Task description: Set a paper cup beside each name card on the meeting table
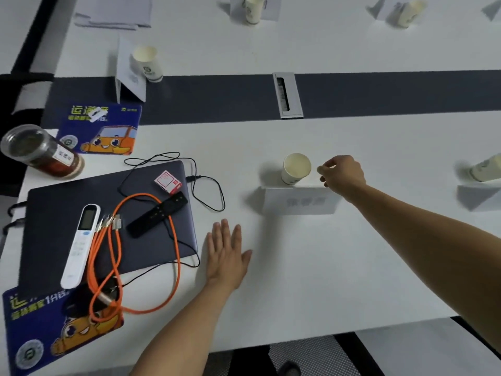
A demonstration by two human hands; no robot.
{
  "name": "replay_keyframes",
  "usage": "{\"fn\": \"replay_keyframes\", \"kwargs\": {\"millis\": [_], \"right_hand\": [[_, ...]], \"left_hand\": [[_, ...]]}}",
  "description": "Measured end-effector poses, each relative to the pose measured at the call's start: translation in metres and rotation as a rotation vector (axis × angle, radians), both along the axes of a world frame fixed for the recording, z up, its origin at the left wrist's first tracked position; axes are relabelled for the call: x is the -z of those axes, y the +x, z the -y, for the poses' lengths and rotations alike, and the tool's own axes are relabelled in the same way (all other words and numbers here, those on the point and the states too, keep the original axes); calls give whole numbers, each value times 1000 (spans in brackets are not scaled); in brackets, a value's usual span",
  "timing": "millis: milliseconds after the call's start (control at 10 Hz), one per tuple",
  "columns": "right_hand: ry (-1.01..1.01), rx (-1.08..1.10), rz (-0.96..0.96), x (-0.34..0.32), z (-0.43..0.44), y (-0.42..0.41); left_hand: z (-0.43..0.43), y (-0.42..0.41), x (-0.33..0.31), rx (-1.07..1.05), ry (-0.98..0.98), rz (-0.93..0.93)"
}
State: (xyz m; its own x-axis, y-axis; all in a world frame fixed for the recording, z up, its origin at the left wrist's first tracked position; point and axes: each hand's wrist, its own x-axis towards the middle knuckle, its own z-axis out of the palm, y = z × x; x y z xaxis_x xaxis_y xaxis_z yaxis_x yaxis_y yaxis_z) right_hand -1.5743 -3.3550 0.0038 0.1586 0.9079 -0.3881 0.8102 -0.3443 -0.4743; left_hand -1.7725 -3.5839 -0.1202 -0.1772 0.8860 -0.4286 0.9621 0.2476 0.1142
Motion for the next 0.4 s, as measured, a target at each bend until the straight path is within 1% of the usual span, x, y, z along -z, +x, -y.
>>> {"fn": "replay_keyframes", "kwargs": {"millis": [100,200,300,400], "right_hand": [[-2,-22,-20,-15,24,13],[-21,-49,-37,-26,53,25],[-11,-79,-64,-33,87,40],[13,-127,-93,-37,124,58]], "left_hand": [[-5,-1,-24,21,-79,15],[-1,1,-52,16,-89,84],[27,11,-71,-29,-81,165],[65,28,-85,-43,-45,174]]}}
